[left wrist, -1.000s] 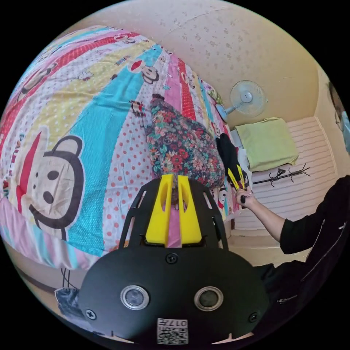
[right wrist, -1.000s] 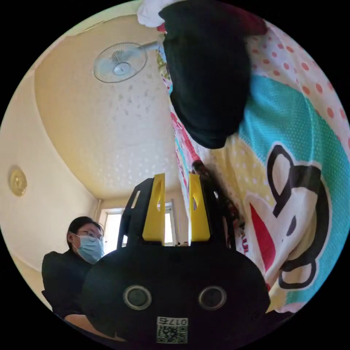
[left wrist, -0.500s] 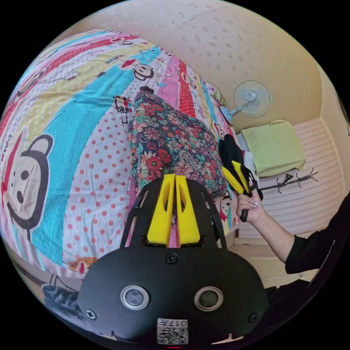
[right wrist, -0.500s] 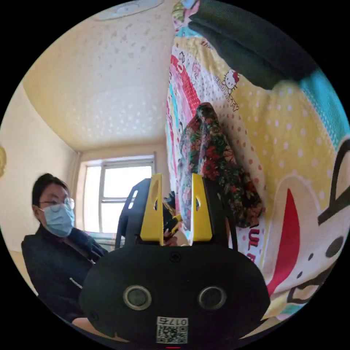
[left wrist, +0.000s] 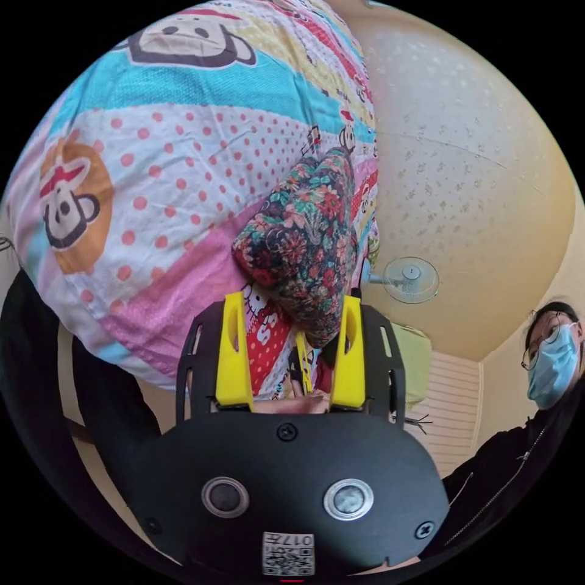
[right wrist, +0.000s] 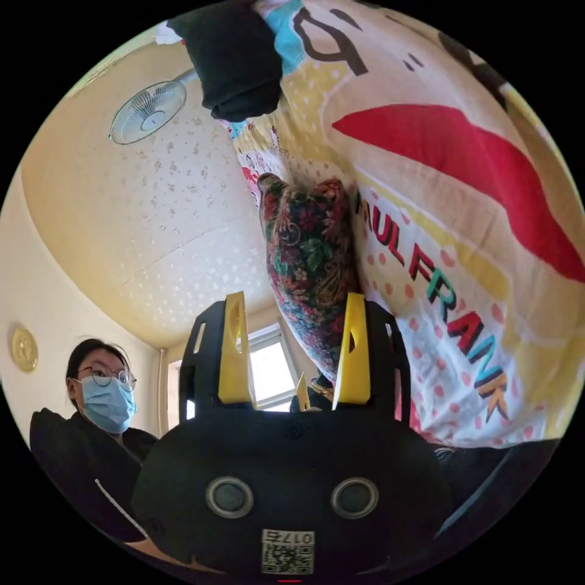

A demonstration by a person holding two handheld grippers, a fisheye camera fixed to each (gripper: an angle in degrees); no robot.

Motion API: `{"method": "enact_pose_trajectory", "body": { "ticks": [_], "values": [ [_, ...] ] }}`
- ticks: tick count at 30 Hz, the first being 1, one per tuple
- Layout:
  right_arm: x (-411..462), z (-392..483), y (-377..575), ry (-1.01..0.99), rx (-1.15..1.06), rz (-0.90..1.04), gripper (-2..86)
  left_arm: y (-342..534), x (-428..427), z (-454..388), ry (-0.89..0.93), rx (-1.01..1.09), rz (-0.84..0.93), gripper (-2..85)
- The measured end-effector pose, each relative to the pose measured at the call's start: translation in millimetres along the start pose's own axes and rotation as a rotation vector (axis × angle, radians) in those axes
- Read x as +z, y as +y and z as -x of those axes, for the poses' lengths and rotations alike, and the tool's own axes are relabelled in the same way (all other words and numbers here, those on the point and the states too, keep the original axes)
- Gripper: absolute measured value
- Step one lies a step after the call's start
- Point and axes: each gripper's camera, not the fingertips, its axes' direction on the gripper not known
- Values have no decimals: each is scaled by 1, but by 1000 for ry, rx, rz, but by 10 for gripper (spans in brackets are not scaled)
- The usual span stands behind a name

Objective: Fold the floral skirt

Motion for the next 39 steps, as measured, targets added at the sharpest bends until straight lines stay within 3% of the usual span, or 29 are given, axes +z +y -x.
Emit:
{"method": "enact_pose_trajectory", "body": {
  "ticks": [7,22,28,39],
  "values": [
    [50,15,-4,171,-146,-3,235,-7,-5,12,81,-123,-119,227],
    [84,44,-40,191,99,-15,176,-81,27,53,273,-357,-116,230],
    [89,74,-47,197,111,-18,158,-112,39,77,452,-463,-48,221],
    [61,147,-41,223,328,29,141,-122,-36,-4,246,-464,34,148]
  ]
}}
